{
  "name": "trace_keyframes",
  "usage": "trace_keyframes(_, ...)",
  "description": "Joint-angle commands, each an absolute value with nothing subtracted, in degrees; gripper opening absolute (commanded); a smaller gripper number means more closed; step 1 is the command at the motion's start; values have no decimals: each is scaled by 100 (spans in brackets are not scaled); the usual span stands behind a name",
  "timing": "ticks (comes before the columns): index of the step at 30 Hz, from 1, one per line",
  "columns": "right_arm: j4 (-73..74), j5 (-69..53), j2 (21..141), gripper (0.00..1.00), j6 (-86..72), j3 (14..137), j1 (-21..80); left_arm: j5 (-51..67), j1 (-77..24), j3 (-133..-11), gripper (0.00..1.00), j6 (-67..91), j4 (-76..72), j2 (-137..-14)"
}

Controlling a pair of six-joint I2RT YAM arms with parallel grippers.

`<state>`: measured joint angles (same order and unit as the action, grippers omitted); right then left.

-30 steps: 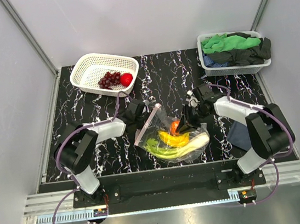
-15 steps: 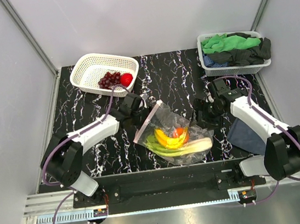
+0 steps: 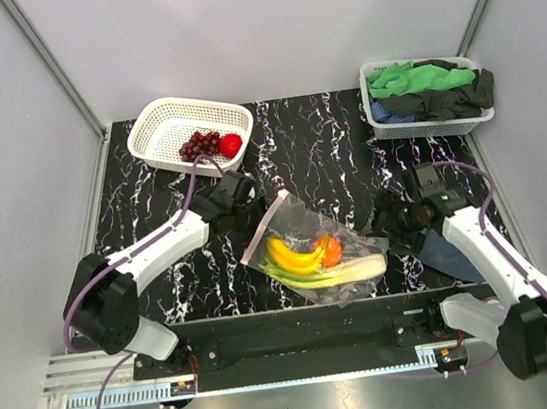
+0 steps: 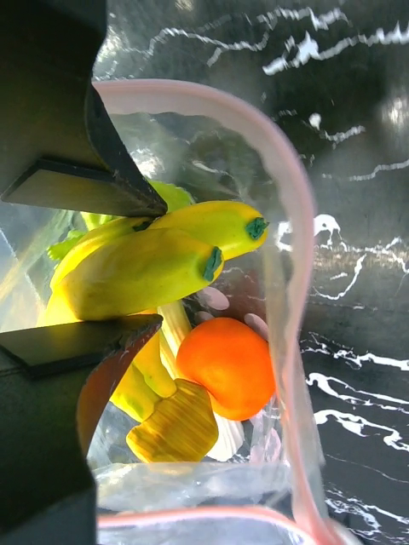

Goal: Open the zip-top bag and remove the fake food

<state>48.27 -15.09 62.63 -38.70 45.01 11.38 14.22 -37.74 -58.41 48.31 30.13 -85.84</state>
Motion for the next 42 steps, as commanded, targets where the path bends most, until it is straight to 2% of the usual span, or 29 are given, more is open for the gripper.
trace_keyframes(1,4930,-1634,5758,100,-4570,4254,1055,1116,-3762,-6047,0,5010,3172,-8244)
trace_keyframes(4,4878,-1766,5652,100,-4666,4070,1055,1020,-3753,-6073,0,4966,3400,-8174)
trace_keyframes(6,4213,-2063,5616,98,-4998,3614,1055,984,-3753,-6091,0,4852,3489,-8095)
trace_keyframes(7,3871,-2118,5608,88,-5166,3421,1055,950,-3753,-6126,0,4817,3550,-8069)
trace_keyframes(11,2578,-2171,5958,65,-5432,3032,1046,931,-3753,-6126,0,4720,3683,-7937)
trace_keyframes(14,2540,-2048,6310,39,-5100,3338,1055,941,-3744,-6126,0,4615,3735,-7875)
trace_keyframes(19,2768,-1530,6582,10,-4527,3752,1046,336,-3744,-6135,0,4211,4296,-7516)
trace_keyframes(21,2944,-1346,6618,3,-4360,3911,1046,37,-3735,-6178,0,4018,4543,-7208)
trace_keyframes(27,3217,-1213,6995,0,-3920,4201,1046,-896,-3648,-6187,0,3701,4965,-6373)
trace_keyframes(33,3252,-1362,7251,1,-3858,4377,1037,-1871,-3323,-6705,0,3077,5475,-6380)
trace_keyframes(34,3269,-1388,7277,5,-3867,4403,1037,-2220,-3166,-6828,0,2980,5580,-6477)
trace_keyframes(35,3287,-1467,7295,18,-3832,4473,1028,-2441,-3086,-7134,0,2762,5659,-6582)
trace_keyframes(37,3331,-1512,7356,25,-3753,4561,1028,-3020,-2788,-7513,0,2594,5957,-7002)
trace_keyframes(38,3435,-1538,7400,36,-3709,4683,1037,-3197,-2690,-7941,0,2436,6046,-7135)
trace_keyframes(41,3542,-1695,7523,54,-3577,4939,1037,-3979,-2392,-8505,0,1979,5986,-7671)
trace_keyframes(42,3559,-1722,7584,57,-3551,4992,1028,-4112,-2156,-8656,0,1864,5759,-7803)
